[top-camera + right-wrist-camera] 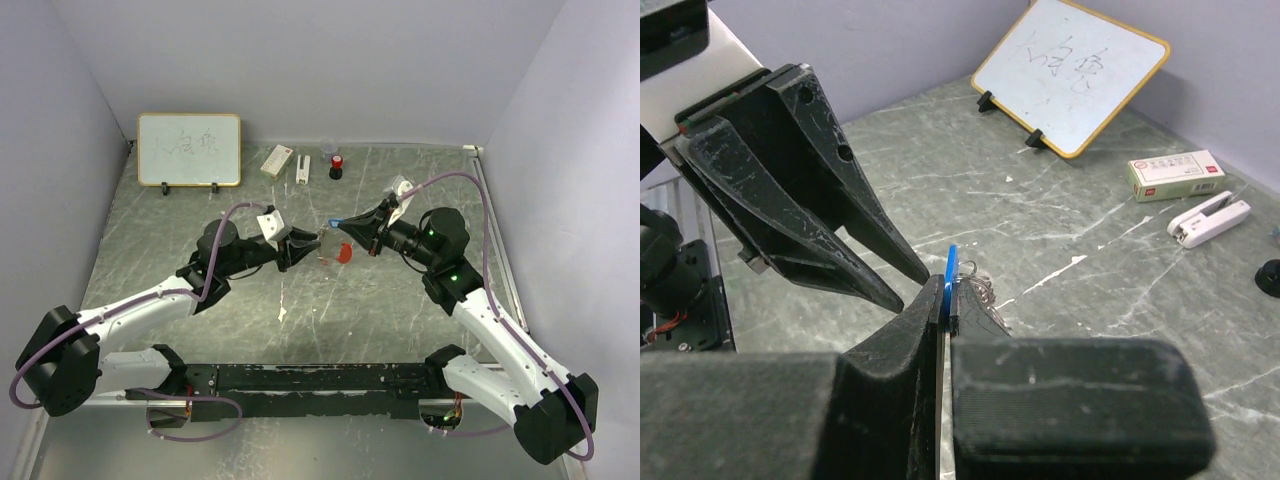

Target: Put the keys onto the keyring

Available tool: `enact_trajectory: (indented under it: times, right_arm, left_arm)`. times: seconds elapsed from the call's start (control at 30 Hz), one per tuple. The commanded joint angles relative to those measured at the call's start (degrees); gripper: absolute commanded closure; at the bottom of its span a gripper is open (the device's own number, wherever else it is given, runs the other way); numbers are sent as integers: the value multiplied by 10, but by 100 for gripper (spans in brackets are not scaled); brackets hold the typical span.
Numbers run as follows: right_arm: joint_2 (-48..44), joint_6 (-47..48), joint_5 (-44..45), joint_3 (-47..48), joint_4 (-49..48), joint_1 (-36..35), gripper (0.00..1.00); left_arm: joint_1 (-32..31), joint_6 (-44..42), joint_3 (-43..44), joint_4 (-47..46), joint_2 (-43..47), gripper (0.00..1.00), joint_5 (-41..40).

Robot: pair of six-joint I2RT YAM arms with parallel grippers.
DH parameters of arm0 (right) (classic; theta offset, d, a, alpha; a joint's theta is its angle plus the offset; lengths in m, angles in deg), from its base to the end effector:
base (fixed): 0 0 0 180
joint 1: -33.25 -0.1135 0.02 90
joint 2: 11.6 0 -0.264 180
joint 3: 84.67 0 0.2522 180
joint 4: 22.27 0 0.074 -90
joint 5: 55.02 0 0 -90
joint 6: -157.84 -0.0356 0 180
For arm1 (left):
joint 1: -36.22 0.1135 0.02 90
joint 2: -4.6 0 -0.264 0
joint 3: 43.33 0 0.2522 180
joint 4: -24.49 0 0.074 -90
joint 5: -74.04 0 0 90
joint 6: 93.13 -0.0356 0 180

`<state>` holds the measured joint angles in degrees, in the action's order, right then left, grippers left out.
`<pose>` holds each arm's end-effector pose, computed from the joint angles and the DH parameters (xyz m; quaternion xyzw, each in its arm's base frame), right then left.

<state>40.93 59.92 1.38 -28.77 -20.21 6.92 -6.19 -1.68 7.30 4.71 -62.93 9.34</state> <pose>0.1838 0.1129 0.3402 -0.3111 0.6275 0.3947 0.5948 0.1865 -0.1909 0.2895 0.3839 0.5744 -0.4041 0.5995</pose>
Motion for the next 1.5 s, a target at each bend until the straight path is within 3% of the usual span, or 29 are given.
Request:
enact_trajectory:
  times: [0.0,1.2,1.33,1.47]
  right_arm:
    - [-9,5,4,20,-10,0,100]
    - [-3,-6,-16,19,-22,-1,100]
    - [-4,-6,-15,20,-22,-1,100]
    - [-7,-3,-11,21,-17,-2,100]
  left_arm:
    - [4,-8,25,-9,-11,65,26]
    - [-3,-7,73,-52,-78,62,45]
    - [-3,-6,76,-52,-85,71,46]
    - [-4,-7,74,-51,-83,92,47]
